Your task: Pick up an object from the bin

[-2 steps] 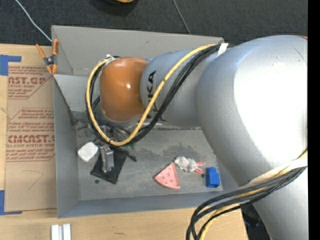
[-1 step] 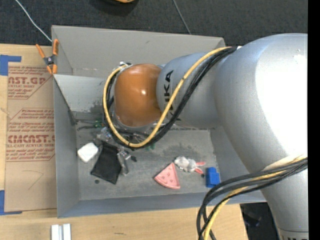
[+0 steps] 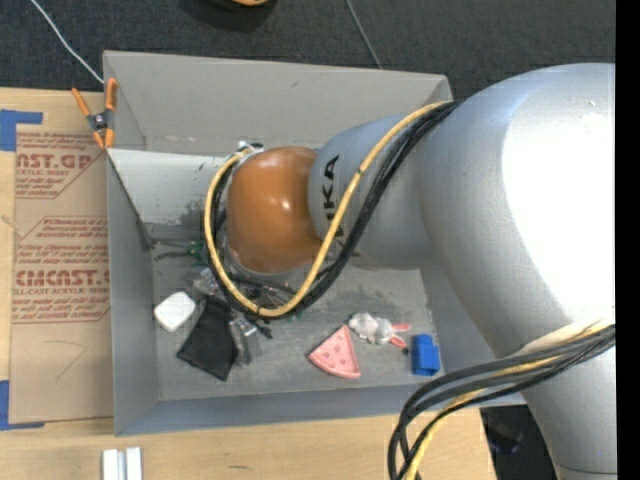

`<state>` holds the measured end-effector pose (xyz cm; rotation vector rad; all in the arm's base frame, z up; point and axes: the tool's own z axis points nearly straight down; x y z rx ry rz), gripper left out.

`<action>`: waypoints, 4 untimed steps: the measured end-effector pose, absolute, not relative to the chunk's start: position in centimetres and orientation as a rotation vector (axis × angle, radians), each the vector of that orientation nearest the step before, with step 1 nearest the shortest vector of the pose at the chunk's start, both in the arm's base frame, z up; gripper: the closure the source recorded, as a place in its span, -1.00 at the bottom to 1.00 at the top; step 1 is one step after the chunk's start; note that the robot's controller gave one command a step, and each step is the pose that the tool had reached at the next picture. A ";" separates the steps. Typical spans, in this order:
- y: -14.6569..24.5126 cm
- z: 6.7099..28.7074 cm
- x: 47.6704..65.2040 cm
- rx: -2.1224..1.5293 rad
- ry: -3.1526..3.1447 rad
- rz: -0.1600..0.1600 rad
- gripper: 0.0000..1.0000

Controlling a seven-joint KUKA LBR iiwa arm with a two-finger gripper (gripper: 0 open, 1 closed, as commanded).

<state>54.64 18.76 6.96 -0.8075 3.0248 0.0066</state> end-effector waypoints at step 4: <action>23.2 7.0 56.0 -1.591 2.689 0.008 1.00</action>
Offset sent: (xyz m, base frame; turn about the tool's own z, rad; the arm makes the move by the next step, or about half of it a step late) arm 0.0114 0.0373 0.0004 -0.5206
